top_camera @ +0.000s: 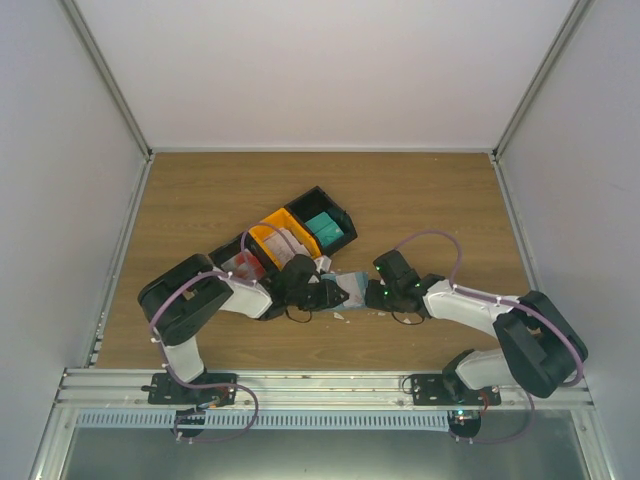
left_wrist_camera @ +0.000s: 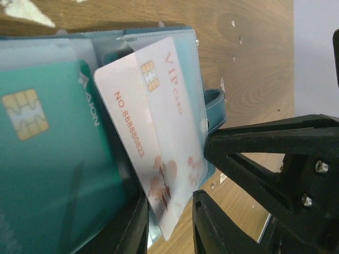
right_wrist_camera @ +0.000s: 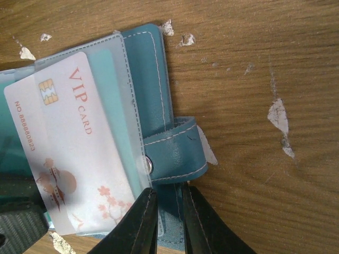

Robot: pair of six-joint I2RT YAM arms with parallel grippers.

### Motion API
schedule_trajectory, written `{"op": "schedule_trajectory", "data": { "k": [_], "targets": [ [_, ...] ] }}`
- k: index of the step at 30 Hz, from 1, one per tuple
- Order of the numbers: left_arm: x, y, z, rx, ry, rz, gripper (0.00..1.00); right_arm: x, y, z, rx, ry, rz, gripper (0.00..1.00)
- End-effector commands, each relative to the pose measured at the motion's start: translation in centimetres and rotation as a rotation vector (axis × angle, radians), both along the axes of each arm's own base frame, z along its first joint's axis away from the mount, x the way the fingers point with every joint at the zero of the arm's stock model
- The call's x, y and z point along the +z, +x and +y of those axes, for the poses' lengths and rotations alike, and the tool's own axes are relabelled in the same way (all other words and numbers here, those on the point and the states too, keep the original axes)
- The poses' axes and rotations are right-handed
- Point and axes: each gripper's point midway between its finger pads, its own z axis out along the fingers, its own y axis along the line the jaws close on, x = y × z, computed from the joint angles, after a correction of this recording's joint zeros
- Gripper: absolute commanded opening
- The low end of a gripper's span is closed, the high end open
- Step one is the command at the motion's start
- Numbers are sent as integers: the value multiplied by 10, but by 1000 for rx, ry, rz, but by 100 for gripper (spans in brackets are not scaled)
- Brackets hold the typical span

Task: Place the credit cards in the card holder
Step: Insert the credit card into the card holder.

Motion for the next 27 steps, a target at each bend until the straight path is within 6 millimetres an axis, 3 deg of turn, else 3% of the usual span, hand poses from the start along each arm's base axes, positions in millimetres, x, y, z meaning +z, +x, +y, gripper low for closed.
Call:
{"op": "schedule_trajectory", "data": {
  "k": [1,7,12,21,27],
  "targets": [
    [-4,-2,18,-11,137,-24,30,-35,-42,-25,24,-117,160,16],
    [6,-2,23,-27,185,-45,41,-33,-41,-26,22,-120,147,16],
    [17,1,21,-27,192,-57,45,-30,-39,-25,23,-107,127,16],
    [7,24,14,-6,281,-73,33,-27,-36,-22,38,-94,106,17],
    [-12,32,19,9,385,-43,27,-28,-36,-22,43,-94,101,17]
  ]
}}
